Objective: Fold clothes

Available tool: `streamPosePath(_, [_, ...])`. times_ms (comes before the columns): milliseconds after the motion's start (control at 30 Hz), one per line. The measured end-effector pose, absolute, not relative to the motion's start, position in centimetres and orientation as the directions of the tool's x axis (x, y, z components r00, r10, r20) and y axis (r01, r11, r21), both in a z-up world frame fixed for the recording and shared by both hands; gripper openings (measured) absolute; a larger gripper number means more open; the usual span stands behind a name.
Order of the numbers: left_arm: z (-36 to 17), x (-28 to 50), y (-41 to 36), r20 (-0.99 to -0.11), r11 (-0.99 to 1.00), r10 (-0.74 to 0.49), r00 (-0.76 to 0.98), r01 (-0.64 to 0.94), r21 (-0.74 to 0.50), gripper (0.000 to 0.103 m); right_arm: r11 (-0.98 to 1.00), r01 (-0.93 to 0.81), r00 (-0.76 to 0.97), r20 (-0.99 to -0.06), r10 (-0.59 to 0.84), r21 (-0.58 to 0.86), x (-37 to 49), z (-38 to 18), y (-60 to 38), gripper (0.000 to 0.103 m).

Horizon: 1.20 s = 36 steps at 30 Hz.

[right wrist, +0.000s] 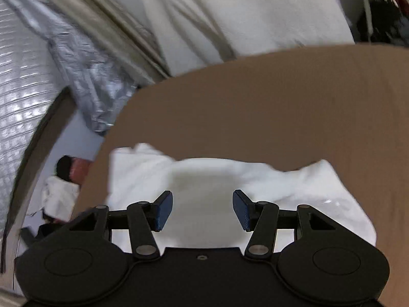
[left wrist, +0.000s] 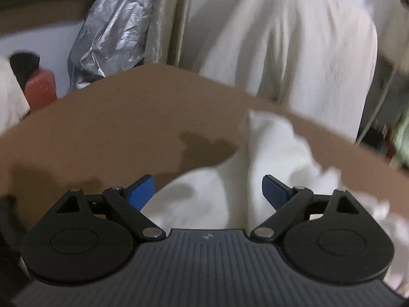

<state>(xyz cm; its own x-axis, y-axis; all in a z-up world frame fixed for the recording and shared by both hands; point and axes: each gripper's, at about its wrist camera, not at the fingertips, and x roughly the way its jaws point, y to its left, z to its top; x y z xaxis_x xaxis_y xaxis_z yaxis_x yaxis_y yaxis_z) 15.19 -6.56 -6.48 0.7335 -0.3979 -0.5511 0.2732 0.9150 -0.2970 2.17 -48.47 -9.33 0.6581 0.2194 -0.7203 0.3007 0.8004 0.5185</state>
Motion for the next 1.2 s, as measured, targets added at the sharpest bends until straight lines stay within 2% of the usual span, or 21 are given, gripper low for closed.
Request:
streamPosePath(100, [-6.7, 15.2, -5.8, -0.511, 0.886, -0.45, 0.733, 0.295, -0.357, 0.091, 0.799, 0.397, 0.576, -0.801, 0.166, 0.451, 4.4, -12.6, -51.1, 0.058])
streamPosePath(200, [-8.3, 15.9, -6.1, -0.524, 0.852, -0.515, 0.679, 0.339, -0.398, 0.091, 0.845, 0.417, 0.484, -0.869, 0.105, 0.335, 6.5, -15.5, -52.8, 0.058])
streamPosePath(300, [-10.3, 17.1, -7.0, -0.532, 0.817, -0.568, 0.628, 0.354, -0.455, 0.091, 0.889, 0.383, 0.452, -0.89, 0.057, 0.251, 7.6, -17.2, -53.7, 0.058])
streamPosePath(367, [-11.8, 18.3, -8.0, -0.544, 0.784, -0.613, 0.573, 0.35, -0.514, 0.088, 0.892, 0.359, 0.461, -0.883, 0.087, 0.276, 8.1, -17.7, -54.2, 0.058])
streamPosePath(400, [-12.5, 18.8, -8.8, -0.542, 0.747, -0.659, 0.522, 0.368, -0.554, 0.074, 0.887, 0.35, 0.477, -0.872, 0.107, 0.3, 8.4, -17.8, -54.2, 0.058])
streamPosePath(433, [-13.4, 19.2, -9.4, -0.535, 0.711, -0.698, 0.476, 0.373, -0.596, 0.05, 0.88, 0.344, 0.495, -0.86, 0.126, 0.327, 8.9, -17.8, -54.1, 0.058])
streamPosePath(467, [-14.2, 19.5, -10.0, -0.527, 0.679, -0.729, 0.437, 0.364, -0.638, 0.043, 0.87, 0.341, 0.51, -0.847, 0.147, 0.356, 9.4, -17.9, -54.0, 0.058])
streamPosePath(533, [-15.5, 19.6, -10.9, -0.516, 0.645, -0.757, 0.402, 0.33, -0.69, 0.021, 0.803, 0.368, 0.53, -0.815, 0.234, 0.469, 10.7, -18.7, -54.0, 0.06])
streamPosePath(600, [-15.6, 19.3, -11.6, -0.527, 0.66, -0.743, 0.411, 0.325, -0.677, 0.018, 0.744, 0.378, 0.534, -0.786, 0.311, 0.551, 11.9, -19.5, -53.6, 0.061])
streamPosePath(633, [-15.1, 18.9, -12.0, -0.531, 0.674, -0.732, 0.427, 0.347, -0.652, 0.016, 0.758, 0.379, 0.522, -0.799, 0.299, 0.531, 12.6, -19.9, -52.8, 0.062])
streamPosePath(700, [-13.8, 17.9, -12.3, -0.501, 0.665, -0.743, 0.443, 0.408, -0.626, 0.015, 0.84, 0.352, 0.488, -0.847, 0.211, 0.412, 13.3, -20.7, -51.1, 0.07])
streamPosePath(767, [-12.8, 17.2, -12.2, -0.457, 0.631, -0.772, 0.442, 0.446, -0.635, 0.015, 0.898, 0.309, 0.469, -0.872, 0.142, 0.313, 13.3, -21.6, -49.1, 0.069])
streamPosePath(833, [-12.0, 16.5, -12.0, -0.424, 0.604, -0.793, 0.438, 0.473, -0.642, 0.015, 0.935, 0.263, 0.463, -0.881, 0.094, 0.237, 12.8, -22.4, -47.0, 0.058])
streamPosePath(867, [-11.8, 16.3, -11.9, -0.425, 0.605, -0.792, 0.438, 0.478, -0.636, 0.015, 0.937, 0.256, 0.477, -0.874, 0.091, 0.238, 12.3, -22.1, -46.4, 0.037])
streamPosePath(900, [-11.6, 16.1, -12.0, -0.428, 0.611, -0.789, 0.441, 0.484, -0.627, 0.015, 0.936, 0.255, 0.495, -0.865, 0.089, 0.243, 11.6, -21.6, -45.9, 0.007])
streamPosePath(1067, [-11.1, 16.3, -11.0, -0.417, 0.619, -0.777, 0.472, 0.452, -0.642, 0.015, 0.916, 0.29, 0.612, -0.79, 0.044, 0.276, 6.9, -17.9, -45.5, 0.007])
streamPosePath(1200, [-10.2, 15.9, -10.8, -0.396, 0.628, -0.767, 0.505, 0.458, -0.63, 0.015, 0.922, 0.301, 0.705, -0.708, -0.042, 0.245, 3.3, -13.3, -46.7, 0.007])
